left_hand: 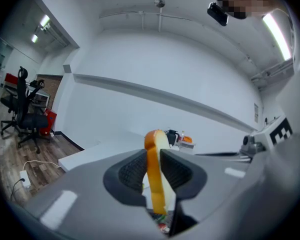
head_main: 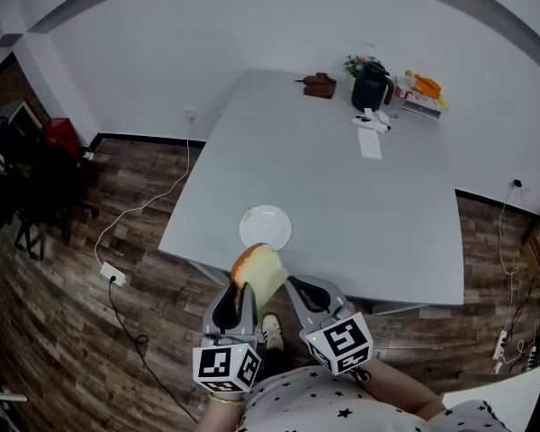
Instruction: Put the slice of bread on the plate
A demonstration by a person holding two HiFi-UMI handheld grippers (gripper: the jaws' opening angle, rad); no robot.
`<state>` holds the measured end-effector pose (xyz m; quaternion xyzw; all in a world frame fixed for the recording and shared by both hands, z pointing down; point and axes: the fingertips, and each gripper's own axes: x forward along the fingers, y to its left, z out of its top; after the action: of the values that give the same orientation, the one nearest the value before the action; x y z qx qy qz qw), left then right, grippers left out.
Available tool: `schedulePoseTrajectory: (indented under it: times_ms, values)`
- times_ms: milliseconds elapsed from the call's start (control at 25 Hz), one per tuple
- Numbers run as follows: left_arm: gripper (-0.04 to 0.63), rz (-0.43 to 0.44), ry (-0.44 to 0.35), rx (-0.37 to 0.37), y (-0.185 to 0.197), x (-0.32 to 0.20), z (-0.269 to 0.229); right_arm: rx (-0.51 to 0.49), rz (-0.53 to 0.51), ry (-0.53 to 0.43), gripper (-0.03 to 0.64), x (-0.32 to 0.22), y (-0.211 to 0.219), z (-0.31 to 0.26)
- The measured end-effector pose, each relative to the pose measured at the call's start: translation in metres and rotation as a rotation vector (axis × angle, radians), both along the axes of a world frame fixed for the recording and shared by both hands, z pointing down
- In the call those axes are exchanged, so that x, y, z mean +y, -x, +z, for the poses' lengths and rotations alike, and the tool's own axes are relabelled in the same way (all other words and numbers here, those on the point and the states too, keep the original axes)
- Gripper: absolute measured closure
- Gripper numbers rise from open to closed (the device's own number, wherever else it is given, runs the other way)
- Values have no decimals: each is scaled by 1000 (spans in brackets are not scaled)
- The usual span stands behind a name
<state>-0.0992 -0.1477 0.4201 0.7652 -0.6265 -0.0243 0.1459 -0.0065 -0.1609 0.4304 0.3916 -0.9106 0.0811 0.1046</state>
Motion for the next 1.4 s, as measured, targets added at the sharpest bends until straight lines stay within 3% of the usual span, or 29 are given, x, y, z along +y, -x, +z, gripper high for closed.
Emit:
schedulePoseTrajectory:
  times_ms: [600, 1040, 1200, 1400]
  values:
    - [508, 82, 122, -14, 34, -113, 44, 38, 90, 80, 618, -115, 33, 37]
    - [505, 200, 267, 9, 24, -180, 110, 84, 191, 155, 618, -154, 32, 73]
    - [500, 193, 303, -1, 29, -194, 125, 97, 213, 177, 618, -156, 26, 80]
    - [488, 137, 369, -66, 42, -201, 145, 108, 216, 189, 618, -160, 24, 84]
